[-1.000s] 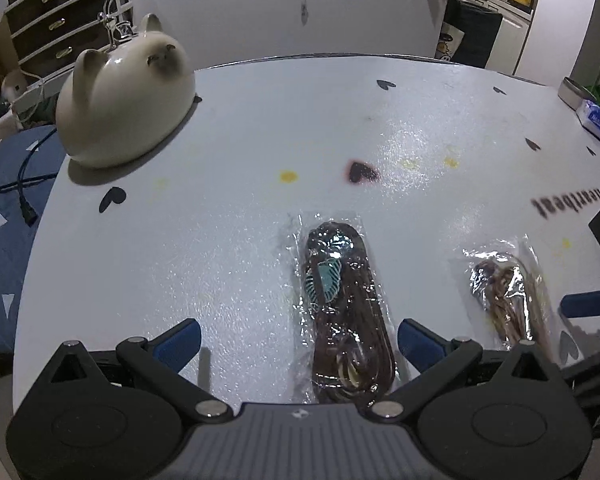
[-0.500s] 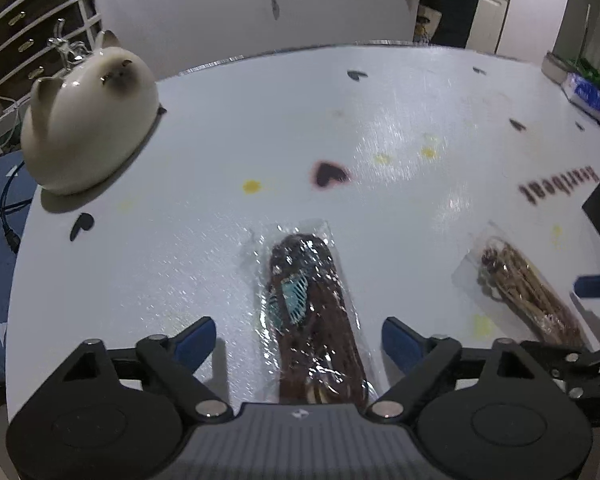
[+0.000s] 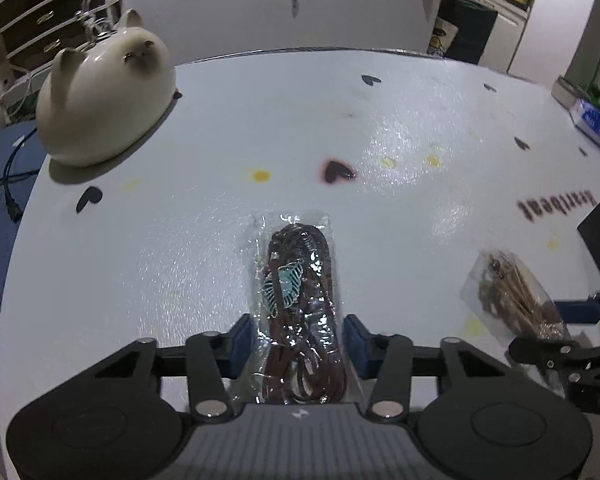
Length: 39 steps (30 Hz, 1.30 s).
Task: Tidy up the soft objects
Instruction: 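Close left tool on dark wrapped cord bag while right closes on tan cord bag, then lift dark cord bag with left tool toward box while right carries tan cord bag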
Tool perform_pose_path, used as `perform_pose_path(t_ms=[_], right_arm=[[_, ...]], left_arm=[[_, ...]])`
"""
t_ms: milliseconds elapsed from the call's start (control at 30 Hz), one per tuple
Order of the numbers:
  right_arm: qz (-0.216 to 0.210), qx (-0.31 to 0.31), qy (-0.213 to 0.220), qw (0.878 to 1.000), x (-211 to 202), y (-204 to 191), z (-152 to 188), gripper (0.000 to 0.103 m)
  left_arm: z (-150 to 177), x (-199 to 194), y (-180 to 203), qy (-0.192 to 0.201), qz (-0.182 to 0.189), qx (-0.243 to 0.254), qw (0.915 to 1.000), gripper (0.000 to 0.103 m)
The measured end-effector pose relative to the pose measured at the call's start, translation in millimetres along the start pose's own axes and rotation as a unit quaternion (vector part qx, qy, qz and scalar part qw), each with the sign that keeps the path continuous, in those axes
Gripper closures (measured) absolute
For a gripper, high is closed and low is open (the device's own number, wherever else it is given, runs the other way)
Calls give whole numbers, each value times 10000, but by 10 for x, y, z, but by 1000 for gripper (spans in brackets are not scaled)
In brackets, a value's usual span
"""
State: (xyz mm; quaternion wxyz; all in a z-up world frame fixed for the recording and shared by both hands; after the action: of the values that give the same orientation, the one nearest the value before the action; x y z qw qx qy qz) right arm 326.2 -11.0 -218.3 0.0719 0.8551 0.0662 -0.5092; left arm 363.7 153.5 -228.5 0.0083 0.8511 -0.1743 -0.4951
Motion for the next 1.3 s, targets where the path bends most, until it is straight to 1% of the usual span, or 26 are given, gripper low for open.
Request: perform_pose_path(t_ms=[100, 133, 167, 267, 333, 533, 667, 833, 900, 1100, 1300], right_arm=[[13, -21, 21, 10000, -24, -15, 40, 62], [25, -14, 32, 10000, -26, -15, 42, 69], [44, -5, 39, 10000, -37, -14, 52, 74], [77, 49, 77, 9999, -79, -9, 70, 77], [194, -24, 168, 9997, -122, -17, 71, 77], [234, 24, 591, 9980, -402, 15, -1, 77], [250, 132, 927, 9953, -623, 86, -78, 77], [305, 374, 1241, 9911, -870, 229, -154, 77], [204, 504, 1364, 9892, -981, 298, -171, 77], [112, 740, 1587, 9845, -1214, 515, -163, 77], [35, 811, 1734, 9815, -1369, 777, -127, 77]], left_arm=[[40, -41, 20, 57, 121, -151, 9998, 64], [57, -55, 29, 72, 162, -189, 9997, 65], [76, -72, 42, 91, 197, -226, 9995, 67], [127, -138, 75, 196, 257, -349, 9989, 68], [140, -203, 100, 327, 299, -441, 9980, 68], [71, -485, 220, 766, 390, -583, 9946, 68], [1, -676, 324, 1023, 392, -590, 9922, 68], [-54, -917, 504, 1309, 421, -575, 9888, 68], [-69, -1013, 589, 1419, 420, -570, 9873, 68], [-99, -1246, 872, 1661, 428, -498, 9839, 68], [-129, -1324, 1194, 1804, 358, -481, 9818, 68]])
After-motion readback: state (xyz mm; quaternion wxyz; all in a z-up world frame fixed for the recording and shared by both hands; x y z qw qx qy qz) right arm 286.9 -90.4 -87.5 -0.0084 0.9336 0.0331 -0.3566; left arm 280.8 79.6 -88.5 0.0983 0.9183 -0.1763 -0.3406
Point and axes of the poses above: each gripper's, at about its wrist camera, not at the fingertips, and x roughly the way its jaws point, y to its right, z to its underside, the point moved 8 cm from there along x, roughly the way its jaws point, and after that the axes turned 11 degrees about z, right-handed, at the moved point
